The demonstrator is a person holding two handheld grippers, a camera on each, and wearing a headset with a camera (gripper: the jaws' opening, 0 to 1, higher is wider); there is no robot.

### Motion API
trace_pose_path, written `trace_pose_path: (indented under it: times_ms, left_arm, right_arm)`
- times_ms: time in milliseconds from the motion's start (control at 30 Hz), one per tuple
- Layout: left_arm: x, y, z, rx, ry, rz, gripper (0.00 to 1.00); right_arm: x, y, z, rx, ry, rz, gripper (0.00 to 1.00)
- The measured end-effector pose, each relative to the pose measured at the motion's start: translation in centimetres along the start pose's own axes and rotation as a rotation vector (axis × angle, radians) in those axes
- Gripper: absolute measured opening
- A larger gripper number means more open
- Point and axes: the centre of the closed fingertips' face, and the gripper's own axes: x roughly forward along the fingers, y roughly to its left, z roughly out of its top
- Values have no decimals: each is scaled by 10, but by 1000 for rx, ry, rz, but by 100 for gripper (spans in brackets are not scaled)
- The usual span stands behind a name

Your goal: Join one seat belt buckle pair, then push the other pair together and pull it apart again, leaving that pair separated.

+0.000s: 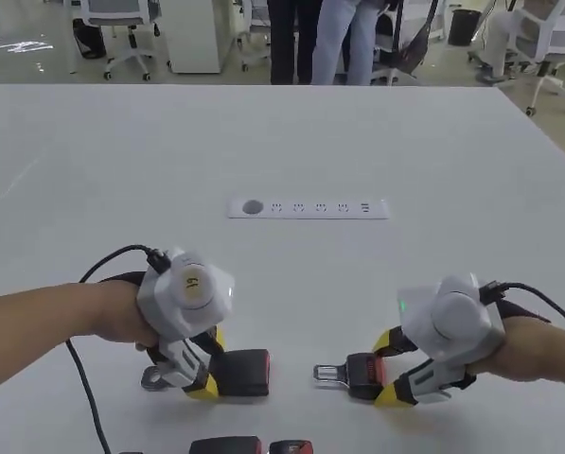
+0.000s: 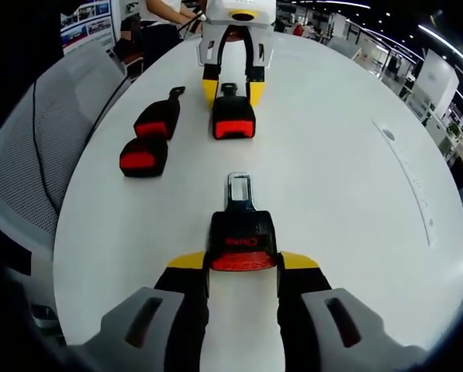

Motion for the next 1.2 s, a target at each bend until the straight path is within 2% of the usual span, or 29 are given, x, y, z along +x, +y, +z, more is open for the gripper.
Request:
trace_pose_path:
  times_ms: [467, 633, 1200]
  left_arm:
    - [2, 0, -2, -6, 9, 14, 31]
    - [1, -2, 0, -2, 17, 17, 31]
    - [3, 1, -3, -1, 34, 21, 31]
  right_arm:
    - [1, 2, 0, -37, -7, 2, 31]
    - [1, 2, 0, -36, -10, 1, 30]
    - [3, 2, 3, -15, 2, 1, 30]
